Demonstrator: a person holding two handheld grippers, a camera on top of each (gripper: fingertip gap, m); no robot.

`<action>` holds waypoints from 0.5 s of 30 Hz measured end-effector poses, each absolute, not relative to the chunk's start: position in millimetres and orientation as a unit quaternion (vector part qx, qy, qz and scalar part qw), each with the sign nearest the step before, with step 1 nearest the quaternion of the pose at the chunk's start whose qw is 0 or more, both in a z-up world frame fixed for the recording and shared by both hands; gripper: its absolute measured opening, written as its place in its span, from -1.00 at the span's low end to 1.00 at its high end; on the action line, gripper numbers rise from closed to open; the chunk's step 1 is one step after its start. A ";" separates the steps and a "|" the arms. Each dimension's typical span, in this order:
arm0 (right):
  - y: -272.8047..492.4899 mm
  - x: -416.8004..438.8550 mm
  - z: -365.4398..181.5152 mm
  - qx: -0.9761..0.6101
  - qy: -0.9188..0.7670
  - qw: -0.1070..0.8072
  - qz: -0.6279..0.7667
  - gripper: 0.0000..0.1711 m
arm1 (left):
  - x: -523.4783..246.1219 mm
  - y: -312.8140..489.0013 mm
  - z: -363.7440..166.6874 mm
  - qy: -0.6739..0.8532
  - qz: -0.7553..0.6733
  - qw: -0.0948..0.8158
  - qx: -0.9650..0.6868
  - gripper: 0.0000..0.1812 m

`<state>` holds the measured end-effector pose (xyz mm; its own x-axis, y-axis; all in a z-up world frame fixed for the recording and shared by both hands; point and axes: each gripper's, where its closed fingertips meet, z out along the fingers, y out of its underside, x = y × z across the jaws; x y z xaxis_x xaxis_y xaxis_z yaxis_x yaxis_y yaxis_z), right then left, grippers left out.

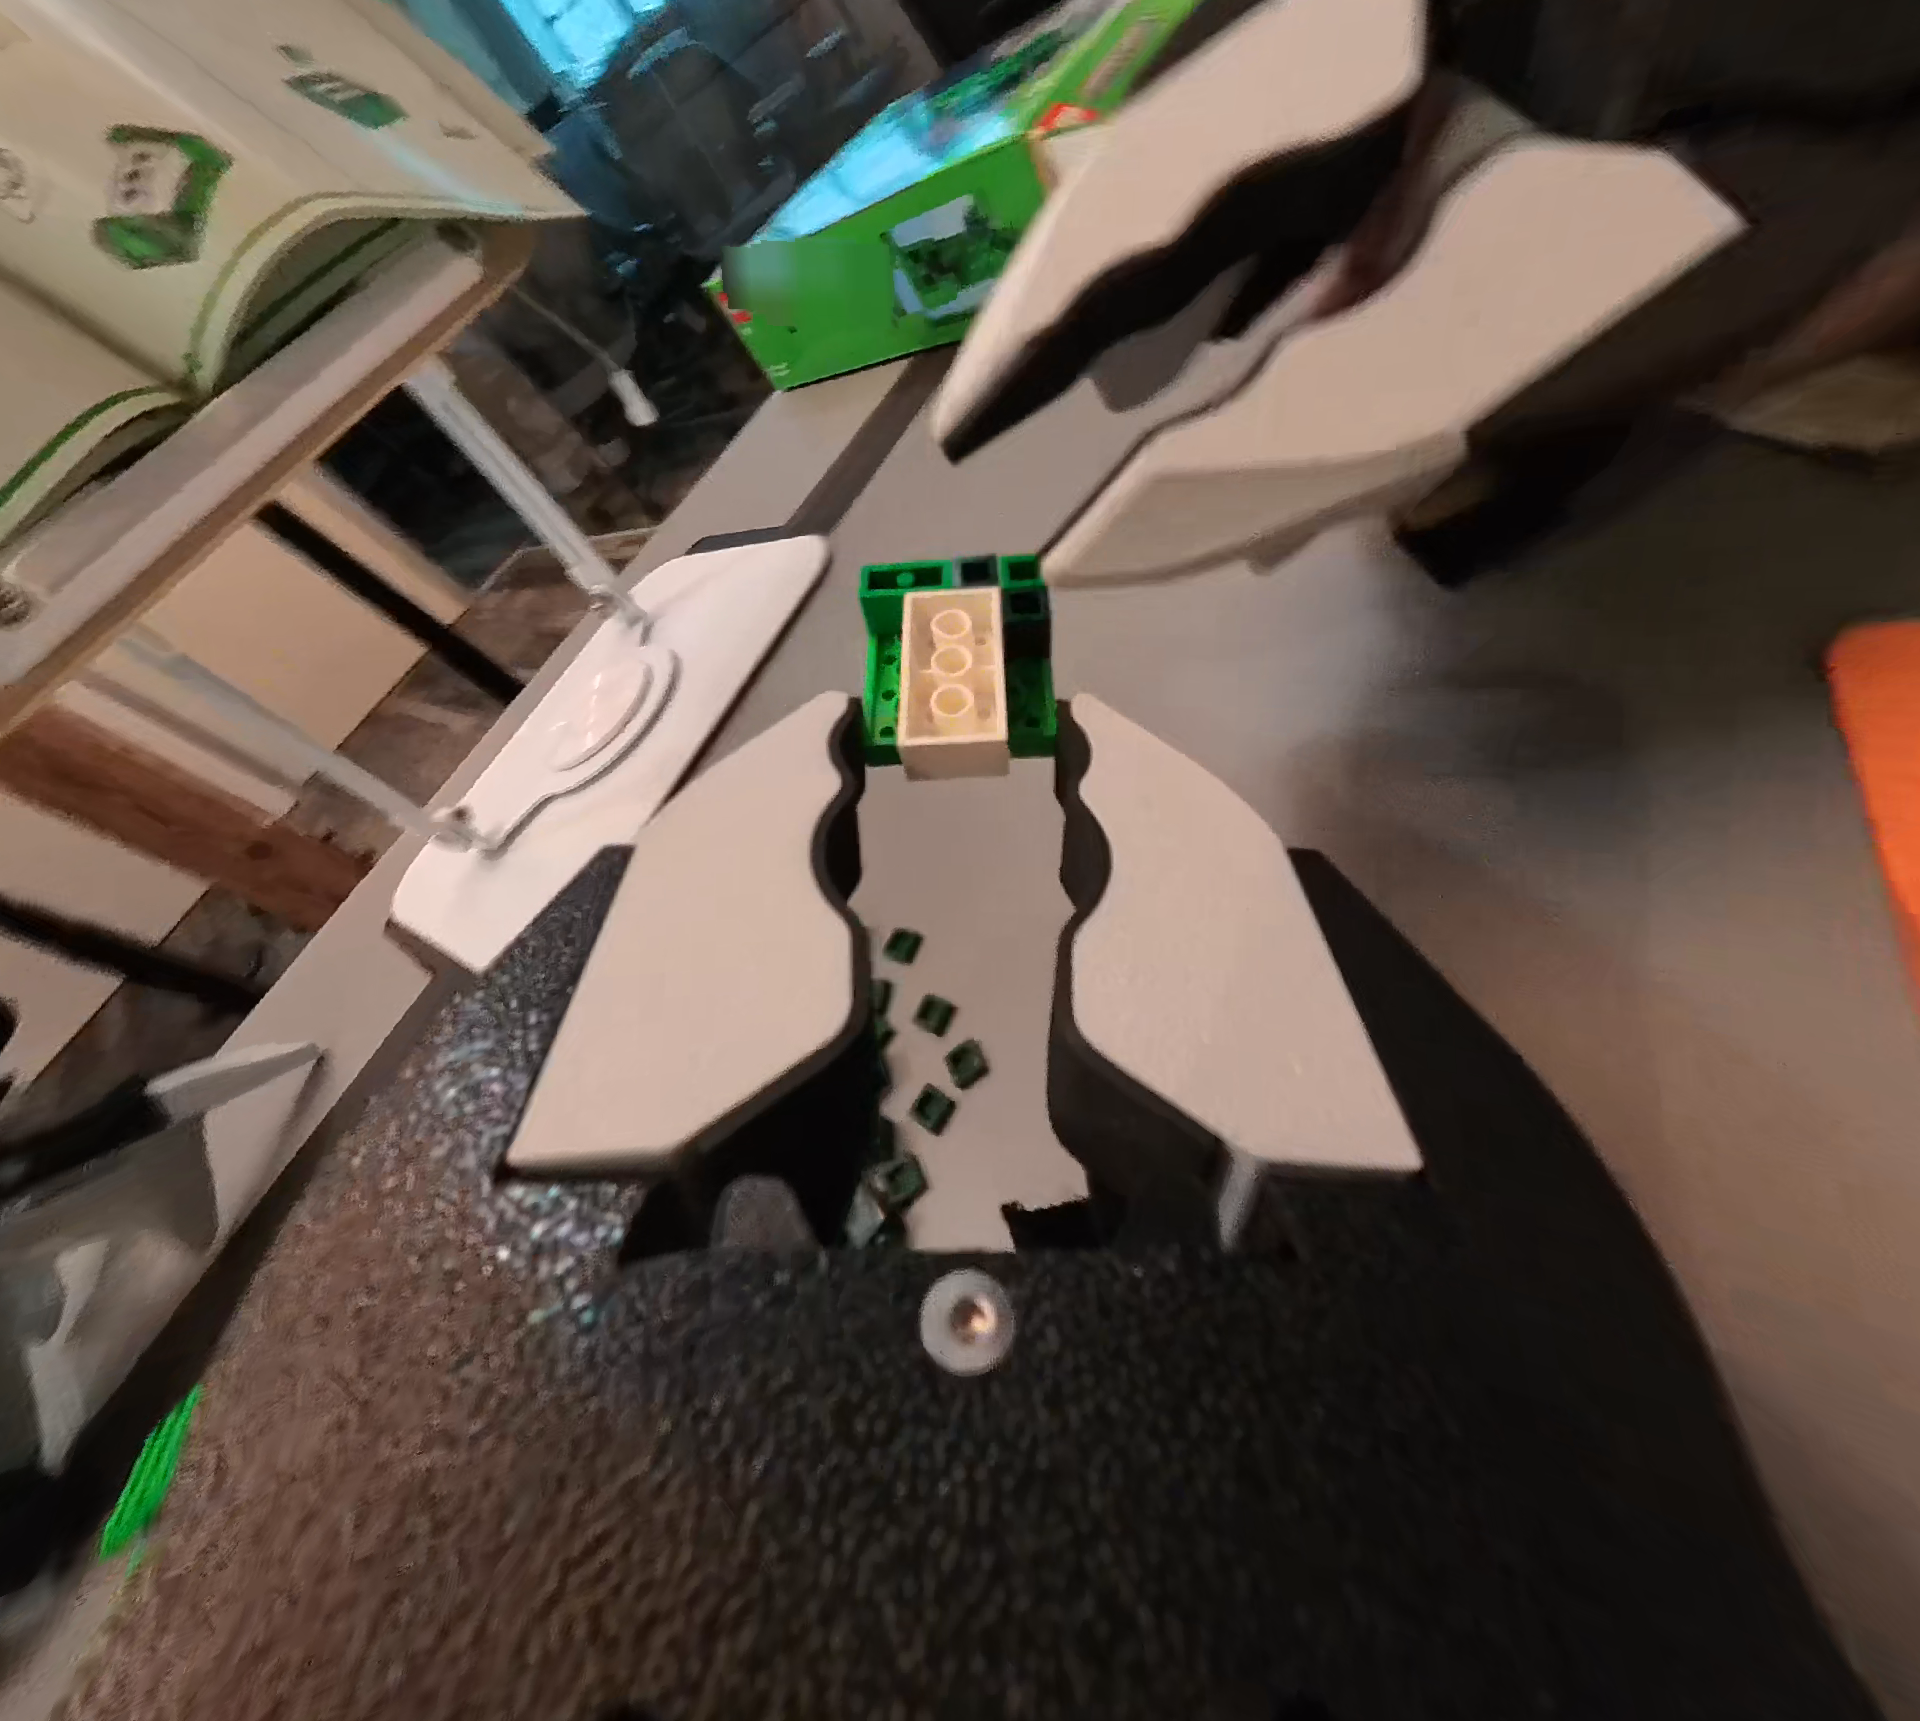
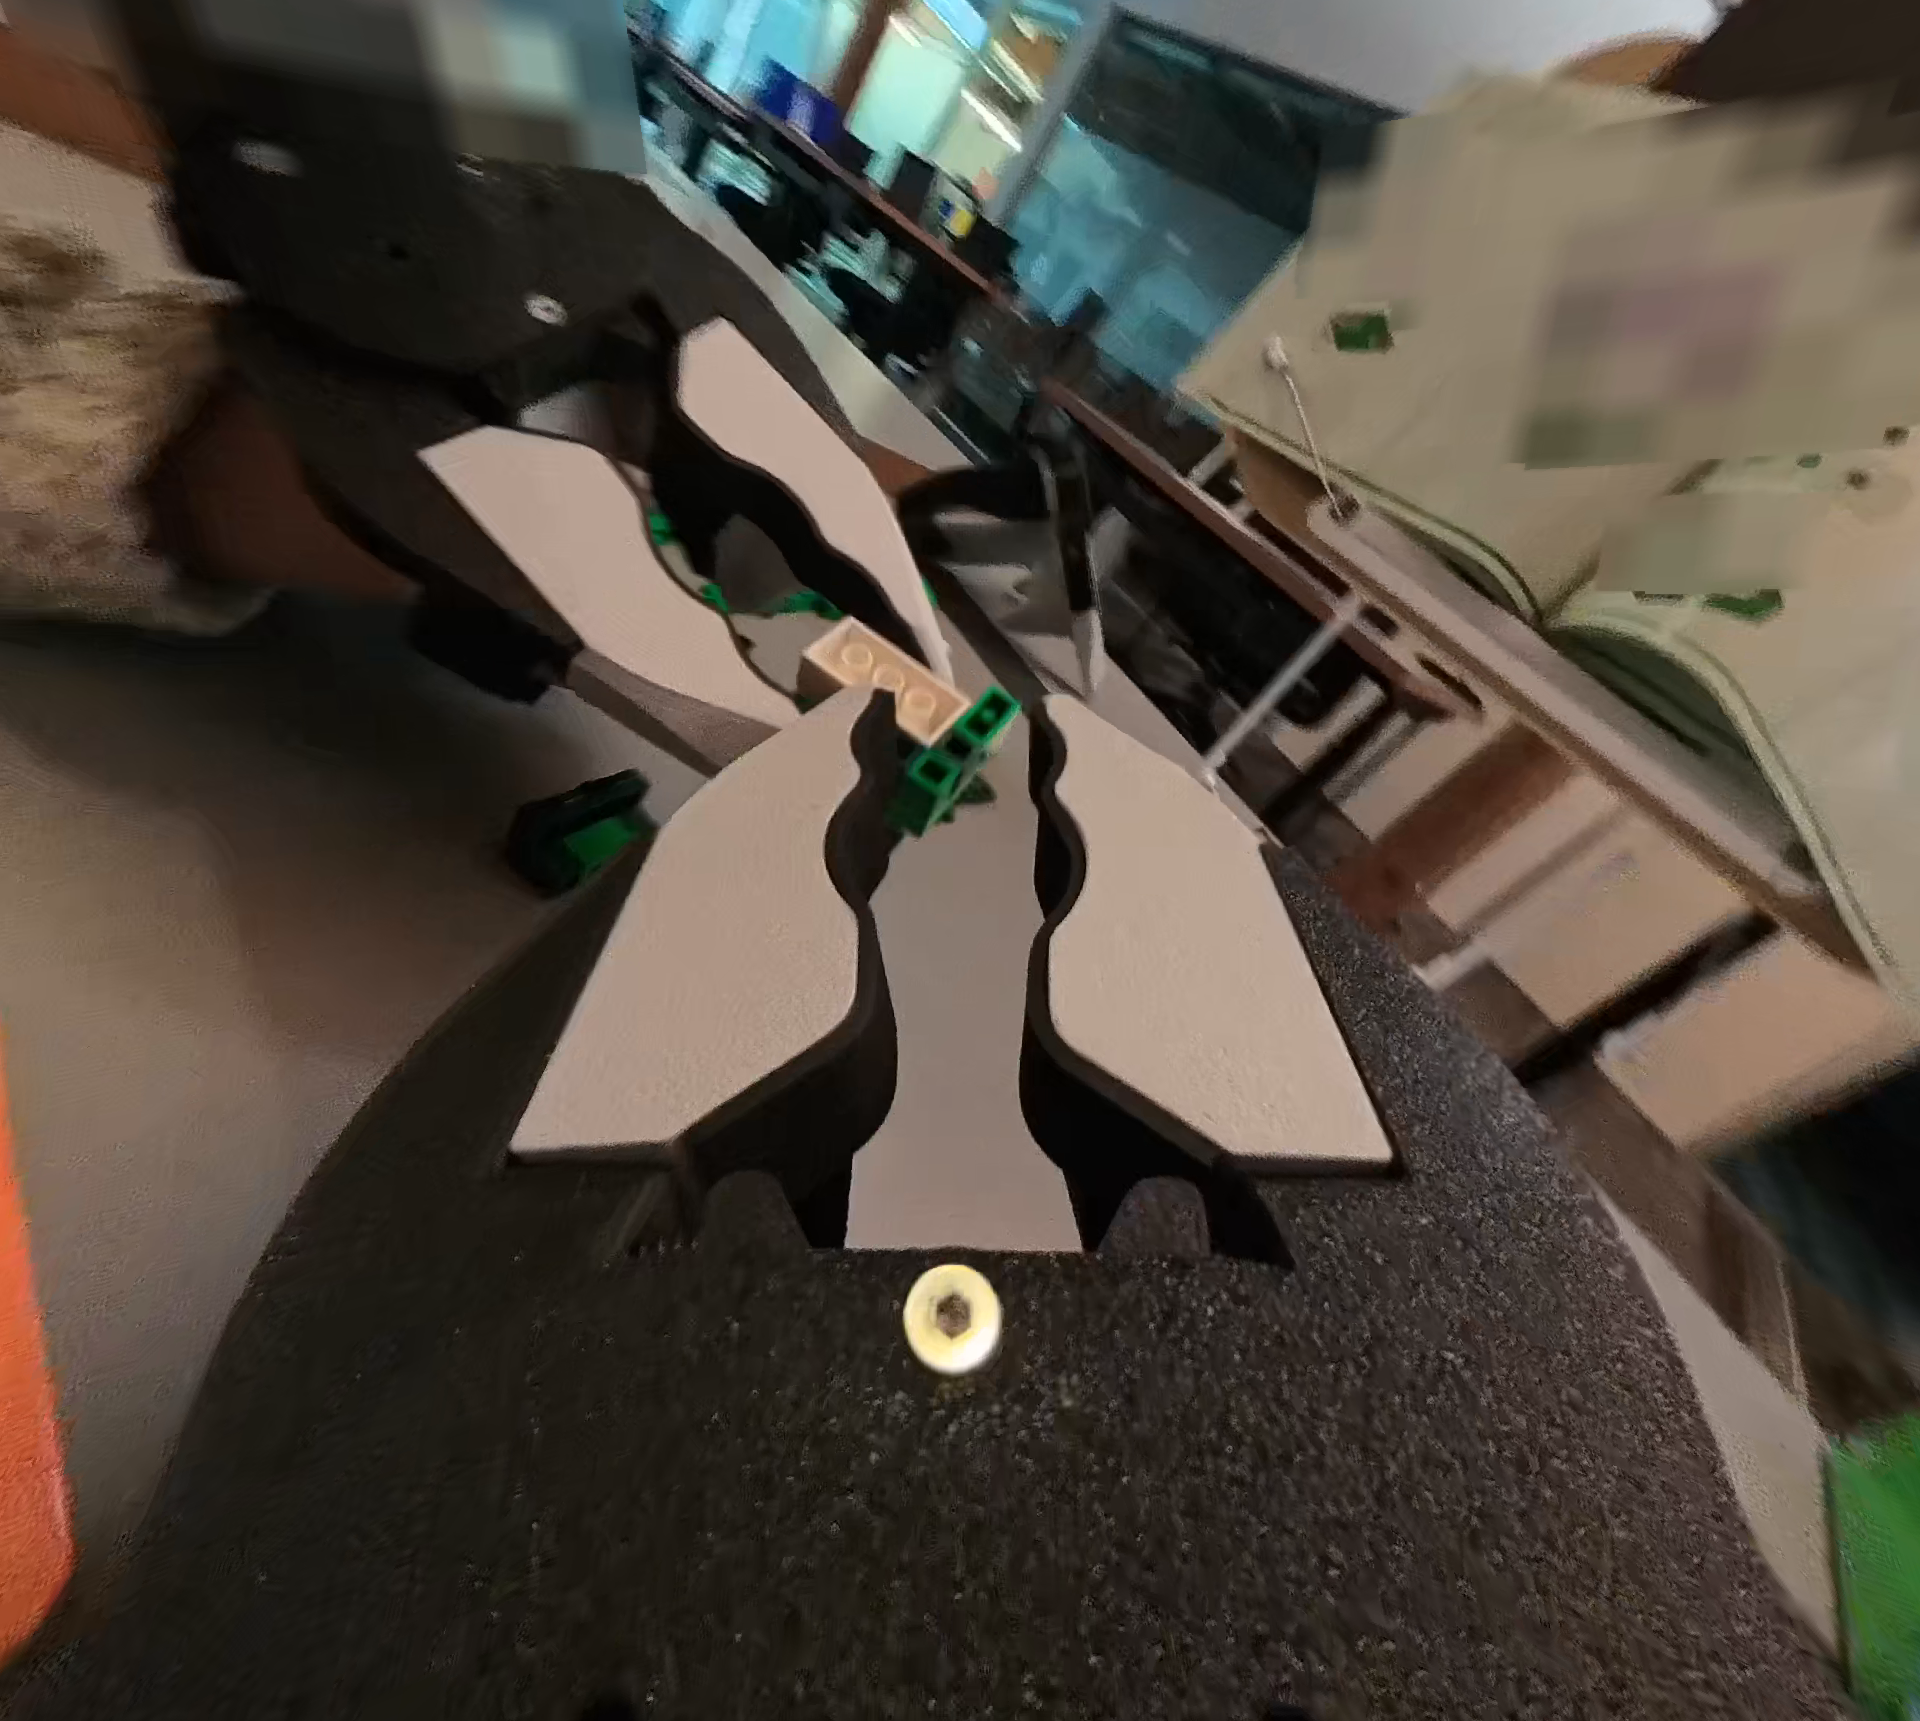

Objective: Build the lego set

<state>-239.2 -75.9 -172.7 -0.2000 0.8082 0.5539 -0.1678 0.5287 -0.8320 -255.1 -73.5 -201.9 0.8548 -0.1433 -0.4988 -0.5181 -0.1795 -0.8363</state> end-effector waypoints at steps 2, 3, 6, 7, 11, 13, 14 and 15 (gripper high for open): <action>-77.6 -227.6 -174.6 -0.211 -0.668 0.549 0.456 -0.72 | -247.9 -76.0 -210.0 0.260 0.134 0.589 -0.753 -0.62; -76.0 -223.1 -176.1 -0.211 -0.671 0.520 0.484 -0.72 | -244.7 -77.0 -211.3 0.269 0.117 0.590 -0.752 -0.62; -72.0 -213.8 -176.7 -0.213 -0.676 0.442 0.550 -0.61 | -231.8 -80.5 -206.3 0.281 0.054 0.611 -0.738 -0.62; -72.9 -210.5 -178.5 -0.204 -0.684 0.420 0.559 -0.64 | -227.2 -82.2 -204.6 0.286 0.035 0.616 -0.733 -0.62; -79.5 -201.3 -183.3 -0.189 -0.708 0.326 0.597 -0.62 | -207.1 -88.4 -205.4 0.315 -0.041 0.615 -0.722 -0.62; -84.2 -196.5 -185.9 -0.182 -0.720 0.281 0.608 -0.59 | -200.6 -89.5 -207.3 0.323 -0.063 0.609 -0.721 -0.62; -86.3 -194.0 -187.1 -0.181 -0.724 0.261 0.613 -0.58 | -199.8 -88.9 -208.3 0.322 -0.065 0.606 -0.724 -0.62; -88.5 -191.4 -188.2 -0.180 -0.728 0.243 0.616 -0.57 | -198.2 -88.9 -208.6 0.325 -0.066 0.605 -0.724 -0.62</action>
